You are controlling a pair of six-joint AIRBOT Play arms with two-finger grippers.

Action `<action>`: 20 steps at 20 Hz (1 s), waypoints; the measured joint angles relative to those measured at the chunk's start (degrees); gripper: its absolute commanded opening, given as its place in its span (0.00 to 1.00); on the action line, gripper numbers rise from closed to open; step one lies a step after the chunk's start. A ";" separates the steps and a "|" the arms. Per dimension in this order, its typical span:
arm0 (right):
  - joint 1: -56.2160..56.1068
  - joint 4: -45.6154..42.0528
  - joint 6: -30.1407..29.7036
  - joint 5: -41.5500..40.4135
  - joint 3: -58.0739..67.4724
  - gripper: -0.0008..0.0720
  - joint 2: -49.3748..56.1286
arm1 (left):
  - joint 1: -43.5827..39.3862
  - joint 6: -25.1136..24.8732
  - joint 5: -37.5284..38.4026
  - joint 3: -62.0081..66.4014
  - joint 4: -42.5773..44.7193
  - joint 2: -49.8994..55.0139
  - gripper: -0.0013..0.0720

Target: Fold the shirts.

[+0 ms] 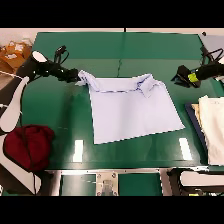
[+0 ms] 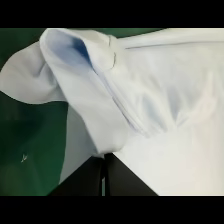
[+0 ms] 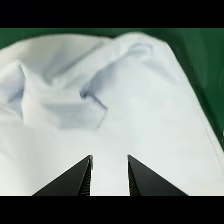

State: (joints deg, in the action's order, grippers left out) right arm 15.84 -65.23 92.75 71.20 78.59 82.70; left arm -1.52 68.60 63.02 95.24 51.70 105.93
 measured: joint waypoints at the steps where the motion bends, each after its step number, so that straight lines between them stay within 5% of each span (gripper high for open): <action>1: -0.33 -0.72 0.83 1.11 -4.15 0.45 -3.06 | -0.07 -0.02 0.42 0.00 0.48 0.04 0.04; 3: -2.80 -0.85 2.49 1.70 -14.82 0.61 -9.70 | -0.02 -0.02 1.05 0.00 1.40 0.11 0.04; 7: -14.69 5.90 5.79 -3.85 -37.70 0.61 -19.34 | -0.02 -0.04 2.91 0.00 2.05 0.15 0.04; 13: -36.70 24.44 7.54 -27.04 -53.40 0.61 -19.56 | -0.02 -0.07 5.07 0.26 2.51 0.15 0.04; 15: -40.63 28.09 7.56 -32.26 -53.64 0.42 -17.33 | -0.02 -0.09 6.05 0.35 3.34 0.15 0.04; 16: -41.59 28.85 7.48 -34.32 -53.27 0.08 -16.15 | -0.02 -0.09 6.29 0.37 4.00 0.09 0.04; 20: -38.62 28.41 2.54 -37.16 -49.20 0.03 -12.87 | 2.23 0.83 10.27 0.50 8.85 -1.29 0.04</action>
State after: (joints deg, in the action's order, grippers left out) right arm -22.79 -36.82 95.29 34.04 29.39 69.82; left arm 0.71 69.43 73.30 95.74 60.55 104.64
